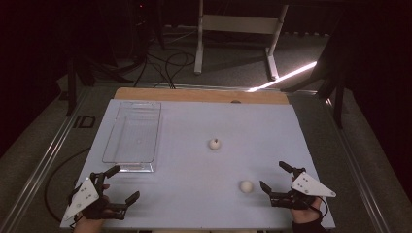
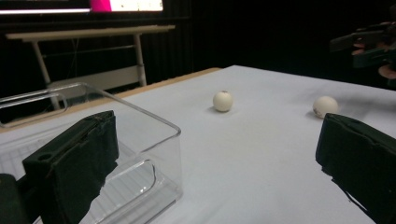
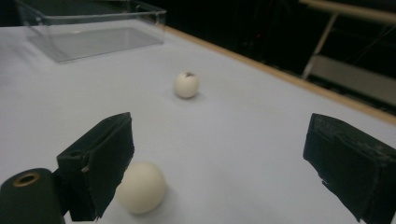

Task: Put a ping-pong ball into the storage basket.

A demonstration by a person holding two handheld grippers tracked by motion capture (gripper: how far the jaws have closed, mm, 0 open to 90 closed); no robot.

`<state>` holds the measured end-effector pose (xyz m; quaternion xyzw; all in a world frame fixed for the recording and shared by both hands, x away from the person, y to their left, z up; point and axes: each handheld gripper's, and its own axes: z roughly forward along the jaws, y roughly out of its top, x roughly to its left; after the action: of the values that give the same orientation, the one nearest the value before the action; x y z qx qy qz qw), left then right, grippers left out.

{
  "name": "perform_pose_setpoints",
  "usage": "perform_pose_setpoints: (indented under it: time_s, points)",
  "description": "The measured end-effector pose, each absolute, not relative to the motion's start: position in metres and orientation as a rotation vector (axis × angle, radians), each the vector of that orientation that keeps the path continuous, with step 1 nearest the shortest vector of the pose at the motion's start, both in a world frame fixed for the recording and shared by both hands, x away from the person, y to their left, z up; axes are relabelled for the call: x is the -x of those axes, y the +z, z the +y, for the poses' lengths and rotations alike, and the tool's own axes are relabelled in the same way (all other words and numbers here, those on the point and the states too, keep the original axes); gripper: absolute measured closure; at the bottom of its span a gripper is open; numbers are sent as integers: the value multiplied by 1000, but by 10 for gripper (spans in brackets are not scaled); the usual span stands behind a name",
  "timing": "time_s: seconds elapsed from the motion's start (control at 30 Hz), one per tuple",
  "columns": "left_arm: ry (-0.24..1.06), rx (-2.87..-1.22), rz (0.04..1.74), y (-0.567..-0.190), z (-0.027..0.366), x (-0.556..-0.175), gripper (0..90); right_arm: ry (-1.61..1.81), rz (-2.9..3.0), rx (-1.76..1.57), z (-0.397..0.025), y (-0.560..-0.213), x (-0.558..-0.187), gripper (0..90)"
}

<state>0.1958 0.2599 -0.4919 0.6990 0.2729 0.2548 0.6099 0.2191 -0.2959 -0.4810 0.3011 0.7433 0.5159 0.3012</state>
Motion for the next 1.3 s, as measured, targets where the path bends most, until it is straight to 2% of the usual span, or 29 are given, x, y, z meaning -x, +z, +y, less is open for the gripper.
perform_pose_setpoints:
  time_s: [0.67,1.3]
  points:
    - [553,-1603,618,-482,258,-199,3,1369,1920,-814,-298,-478,-219,88]
    - [508,-1834,552,-438,244,-209,3,1377,1922,-802,-296,-474,-217,89]
